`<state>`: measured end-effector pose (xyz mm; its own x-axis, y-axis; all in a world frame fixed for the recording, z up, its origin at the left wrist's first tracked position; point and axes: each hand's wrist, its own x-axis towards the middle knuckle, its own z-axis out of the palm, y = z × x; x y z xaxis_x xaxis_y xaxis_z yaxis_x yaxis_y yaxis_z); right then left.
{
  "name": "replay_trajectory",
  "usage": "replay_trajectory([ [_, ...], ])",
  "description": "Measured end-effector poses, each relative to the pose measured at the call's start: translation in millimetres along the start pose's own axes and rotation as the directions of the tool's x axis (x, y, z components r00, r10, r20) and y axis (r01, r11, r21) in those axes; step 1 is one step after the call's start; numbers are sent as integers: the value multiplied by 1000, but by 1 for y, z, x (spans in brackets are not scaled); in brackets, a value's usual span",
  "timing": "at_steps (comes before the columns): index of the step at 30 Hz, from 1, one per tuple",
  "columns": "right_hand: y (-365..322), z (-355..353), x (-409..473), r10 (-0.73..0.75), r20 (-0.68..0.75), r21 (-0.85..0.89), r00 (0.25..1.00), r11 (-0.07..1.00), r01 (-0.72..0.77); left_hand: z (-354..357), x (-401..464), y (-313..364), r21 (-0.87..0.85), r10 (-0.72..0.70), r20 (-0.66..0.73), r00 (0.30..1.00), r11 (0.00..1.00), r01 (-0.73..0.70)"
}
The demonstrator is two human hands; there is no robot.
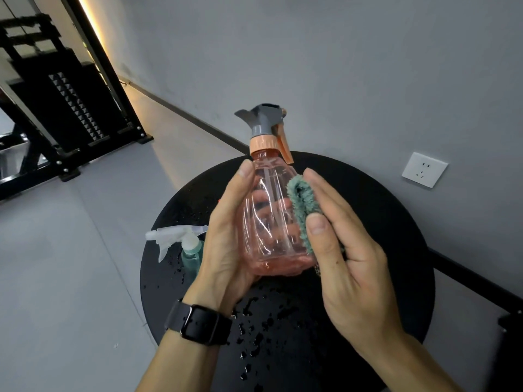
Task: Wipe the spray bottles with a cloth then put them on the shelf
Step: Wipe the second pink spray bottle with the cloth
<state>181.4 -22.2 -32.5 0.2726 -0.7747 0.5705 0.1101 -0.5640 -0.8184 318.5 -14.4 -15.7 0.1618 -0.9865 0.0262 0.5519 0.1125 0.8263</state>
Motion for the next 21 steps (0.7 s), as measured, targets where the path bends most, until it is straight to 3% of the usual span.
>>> replay_trajectory([
  [6,-2,-5,6,-23,-23,-27,999,999,23,3,-1,-2,69,-3,24,1000,998,1],
  [13,-7,-10,19,-67,-71,-71,995,996,62,9,-3,-5,160,-130,23,991,979,125],
  [21,-3,-10,18,42,-52,11,998,999,-41,12,-8,-3,231,-150,41,988,963,136],
])
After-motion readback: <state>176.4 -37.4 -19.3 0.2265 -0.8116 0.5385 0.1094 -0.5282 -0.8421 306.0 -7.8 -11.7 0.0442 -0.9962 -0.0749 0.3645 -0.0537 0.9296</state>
